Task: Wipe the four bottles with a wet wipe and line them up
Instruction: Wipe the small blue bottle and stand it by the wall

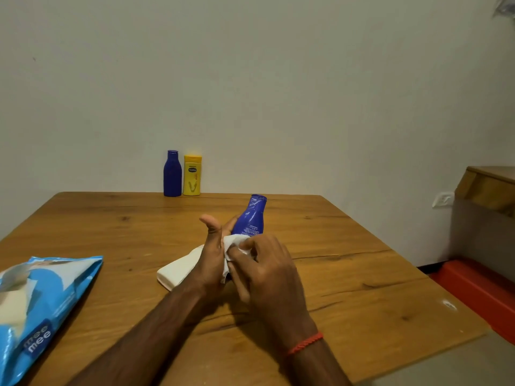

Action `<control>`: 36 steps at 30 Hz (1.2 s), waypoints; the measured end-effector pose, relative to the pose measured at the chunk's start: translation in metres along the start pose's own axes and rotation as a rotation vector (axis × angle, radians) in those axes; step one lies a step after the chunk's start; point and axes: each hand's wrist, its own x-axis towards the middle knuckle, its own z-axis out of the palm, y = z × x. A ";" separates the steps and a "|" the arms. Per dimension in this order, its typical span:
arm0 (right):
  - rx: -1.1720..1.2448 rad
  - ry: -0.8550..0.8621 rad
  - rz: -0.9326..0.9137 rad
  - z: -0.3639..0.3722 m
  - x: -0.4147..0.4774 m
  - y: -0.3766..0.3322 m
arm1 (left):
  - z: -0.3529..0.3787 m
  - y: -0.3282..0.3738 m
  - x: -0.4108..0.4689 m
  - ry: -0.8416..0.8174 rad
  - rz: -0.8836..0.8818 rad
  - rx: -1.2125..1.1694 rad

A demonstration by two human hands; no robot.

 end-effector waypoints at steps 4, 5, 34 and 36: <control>-0.040 0.036 -0.032 -0.009 0.021 0.011 | 0.002 0.000 0.000 -0.006 0.034 0.032; -0.061 0.052 -0.024 -0.012 0.030 0.015 | 0.002 -0.001 0.000 -0.016 0.066 0.068; 0.199 0.093 0.316 -0.007 0.050 0.024 | -0.005 -0.009 0.008 -0.035 0.153 0.169; 0.287 0.078 0.337 0.000 0.032 0.024 | -0.001 -0.009 0.004 0.006 0.112 0.109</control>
